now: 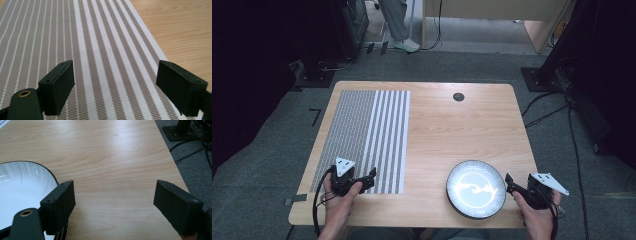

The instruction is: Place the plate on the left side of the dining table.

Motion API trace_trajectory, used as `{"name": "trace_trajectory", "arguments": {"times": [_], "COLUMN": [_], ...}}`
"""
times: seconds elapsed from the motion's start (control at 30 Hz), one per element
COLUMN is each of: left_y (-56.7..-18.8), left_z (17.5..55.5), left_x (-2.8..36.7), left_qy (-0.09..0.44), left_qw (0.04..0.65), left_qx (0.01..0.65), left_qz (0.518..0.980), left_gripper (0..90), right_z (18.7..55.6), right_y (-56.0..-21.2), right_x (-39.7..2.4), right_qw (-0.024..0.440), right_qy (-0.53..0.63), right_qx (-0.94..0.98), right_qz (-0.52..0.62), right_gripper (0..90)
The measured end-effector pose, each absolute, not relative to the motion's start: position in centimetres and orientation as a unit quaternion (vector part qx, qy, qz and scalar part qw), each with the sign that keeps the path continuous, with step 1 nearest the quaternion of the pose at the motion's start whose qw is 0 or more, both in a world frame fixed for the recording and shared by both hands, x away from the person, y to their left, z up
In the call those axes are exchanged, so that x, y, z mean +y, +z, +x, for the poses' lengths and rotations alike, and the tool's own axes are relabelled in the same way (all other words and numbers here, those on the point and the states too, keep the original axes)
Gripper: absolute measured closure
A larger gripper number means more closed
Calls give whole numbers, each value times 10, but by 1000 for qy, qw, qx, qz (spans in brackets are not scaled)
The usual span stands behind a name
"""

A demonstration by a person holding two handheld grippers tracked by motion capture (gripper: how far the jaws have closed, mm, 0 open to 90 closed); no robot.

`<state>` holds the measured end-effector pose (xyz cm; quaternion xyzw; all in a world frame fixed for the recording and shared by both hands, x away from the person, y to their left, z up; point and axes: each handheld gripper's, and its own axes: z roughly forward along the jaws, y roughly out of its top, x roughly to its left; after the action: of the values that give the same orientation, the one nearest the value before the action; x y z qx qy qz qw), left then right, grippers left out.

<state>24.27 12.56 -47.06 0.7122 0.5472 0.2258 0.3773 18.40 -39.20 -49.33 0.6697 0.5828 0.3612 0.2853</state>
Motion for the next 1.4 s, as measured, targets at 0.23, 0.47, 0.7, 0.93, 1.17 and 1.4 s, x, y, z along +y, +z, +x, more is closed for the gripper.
{"name": "trace_trajectory", "arguments": {"times": [0.23, 0.47, 0.7, 0.93, 1.17, 1.4], "left_y": [-470, -471, -470, -469, -470, -471], "left_z": [244, 244, 244, 243, 240, 240], "left_x": [108, 90, 71, 49, 29, 16], "left_qy": [219, 211, 203, 196, 190, 185], "left_qw": [384, 388, 394, 398, 401, 399], "left_qx": [538, 525, 514, 500, 483, 474], "left_qz": [718, 728, 734, 744, 755, 763], "left_gripper": [151, 151, 151, 151, 152, 156], "right_z": [184, 182, 182, 180, 179, 178], "right_y": [-491, -486, -484, -482, -480, -480], "right_x": [-389, -385, -381, -376, -373, -371], "right_qw": [290, 293, 294, 296, 304, 308], "right_qy": [361, 368, 371, 374, 377, 382], "right_qx": [576, 571, 573, 576, 576, 576], "right_qz": [674, 673, 669, 664, 659, 654], "right_gripper": [195, 220, 232, 262, 299, 331]}}
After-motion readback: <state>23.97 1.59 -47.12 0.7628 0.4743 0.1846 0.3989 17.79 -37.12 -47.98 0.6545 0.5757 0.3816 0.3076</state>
